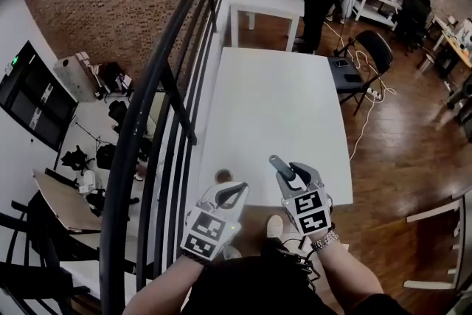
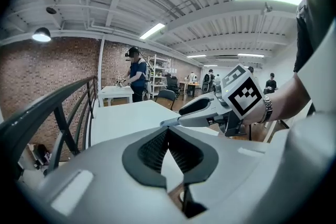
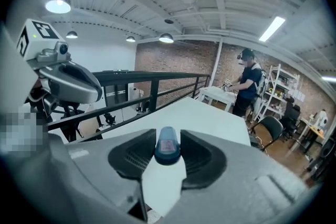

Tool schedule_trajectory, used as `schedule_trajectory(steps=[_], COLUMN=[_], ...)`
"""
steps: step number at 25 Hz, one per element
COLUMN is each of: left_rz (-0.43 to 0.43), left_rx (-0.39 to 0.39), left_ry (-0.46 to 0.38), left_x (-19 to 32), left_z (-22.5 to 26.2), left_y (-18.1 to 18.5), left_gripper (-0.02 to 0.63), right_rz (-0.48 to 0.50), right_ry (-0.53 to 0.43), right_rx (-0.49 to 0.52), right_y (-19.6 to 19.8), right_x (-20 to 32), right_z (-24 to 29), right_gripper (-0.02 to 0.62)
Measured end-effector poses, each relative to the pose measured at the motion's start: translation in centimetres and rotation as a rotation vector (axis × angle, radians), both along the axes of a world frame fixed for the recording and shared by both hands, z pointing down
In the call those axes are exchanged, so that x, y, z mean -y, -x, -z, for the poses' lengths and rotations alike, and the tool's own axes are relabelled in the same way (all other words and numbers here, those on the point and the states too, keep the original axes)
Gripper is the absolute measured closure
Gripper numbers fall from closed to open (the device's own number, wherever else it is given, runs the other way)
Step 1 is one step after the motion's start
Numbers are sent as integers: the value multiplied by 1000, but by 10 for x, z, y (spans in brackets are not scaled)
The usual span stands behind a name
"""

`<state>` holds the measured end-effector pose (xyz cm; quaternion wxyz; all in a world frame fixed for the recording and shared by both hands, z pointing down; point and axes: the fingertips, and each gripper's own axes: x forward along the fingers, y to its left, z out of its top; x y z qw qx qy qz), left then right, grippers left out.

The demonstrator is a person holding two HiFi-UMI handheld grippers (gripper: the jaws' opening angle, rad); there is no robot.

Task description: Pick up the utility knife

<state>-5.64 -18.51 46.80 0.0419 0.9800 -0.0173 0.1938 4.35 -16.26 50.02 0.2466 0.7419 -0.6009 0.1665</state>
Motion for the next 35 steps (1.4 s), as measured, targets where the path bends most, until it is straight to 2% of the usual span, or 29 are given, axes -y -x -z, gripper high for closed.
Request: schedule_trajectory(steps=[7, 15, 23, 35], left_rz=[-44, -29, 9, -1], left_rx=[-37, -56, -70, -62], left_ry=[17, -10, -9, -19], left_x=[-20, -42, -50, -57], left_z=[15, 35, 38, 37], left_y=[-16, -37, -47, -53], left_gripper=[589, 589, 589, 589], right_rz=[-77, -68, -42, -43], right_ry=[-73, -122, -130, -150], right_rx=[-25, -27, -26, -20], right_y=[-11, -19, -22, -23], right_x=[-37, -73, -89, -94], right_z=[42, 76, 78, 82], right_gripper=[460, 460, 460, 460])
